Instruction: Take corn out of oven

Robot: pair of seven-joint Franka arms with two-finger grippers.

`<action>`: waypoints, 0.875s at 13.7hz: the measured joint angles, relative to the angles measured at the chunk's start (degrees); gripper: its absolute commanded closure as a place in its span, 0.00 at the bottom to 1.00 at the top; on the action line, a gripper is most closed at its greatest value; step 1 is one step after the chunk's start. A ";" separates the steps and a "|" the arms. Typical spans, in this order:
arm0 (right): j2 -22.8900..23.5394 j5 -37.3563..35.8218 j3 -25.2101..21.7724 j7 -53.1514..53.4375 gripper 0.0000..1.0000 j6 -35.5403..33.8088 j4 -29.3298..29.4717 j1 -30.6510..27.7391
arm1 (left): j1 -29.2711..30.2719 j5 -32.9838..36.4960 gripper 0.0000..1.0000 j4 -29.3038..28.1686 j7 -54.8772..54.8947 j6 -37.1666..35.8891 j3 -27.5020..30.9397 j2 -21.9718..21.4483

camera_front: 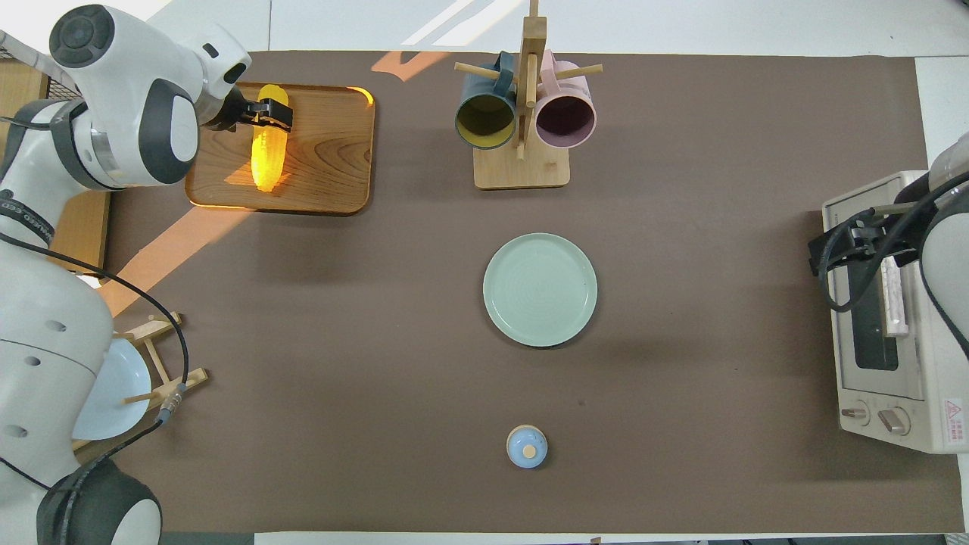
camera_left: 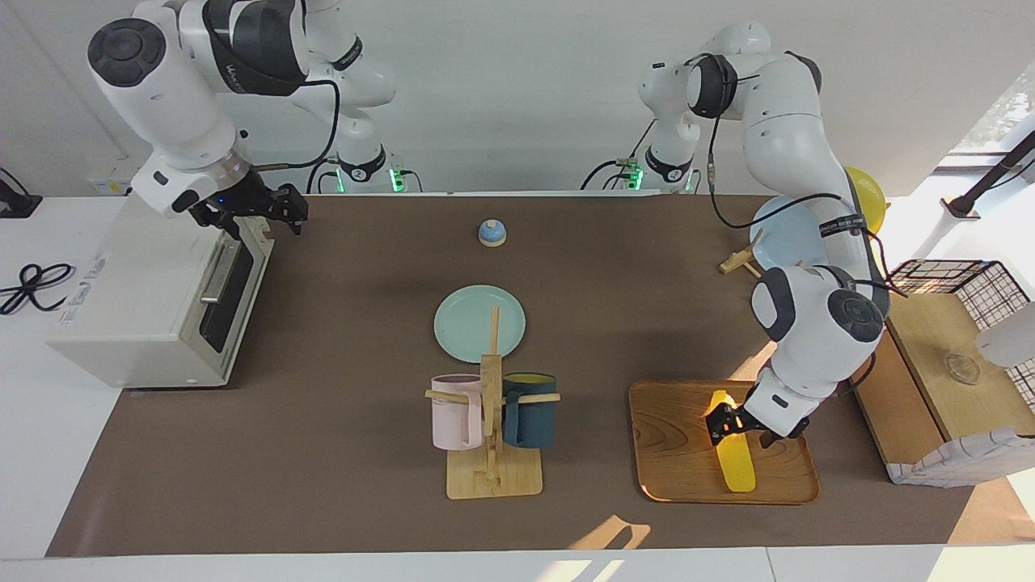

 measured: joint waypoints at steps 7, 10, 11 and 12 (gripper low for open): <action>-0.01 0.00 0.00 0.00 0.00 0.00 -0.04 0.01 | 2.89 1.07 0.00 -0.20 -1.47 -22.32 1.33 -17.50; -0.08 0.00 0.02 0.00 0.00 0.00 -0.04 0.04 | 1.78 2.75 0.00 -0.83 -5.15 -30.81 1.00 -23.14; -0.09 0.00 0.05 0.00 0.00 0.00 -0.05 0.09 | 1.13 2.96 0.00 -2.14 -6.10 -32.50 0.98 -25.38; -0.11 0.00 0.06 0.00 0.00 0.00 -0.05 0.14 | 0.72 3.01 0.00 -4.25 -6.72 -33.56 0.97 -27.87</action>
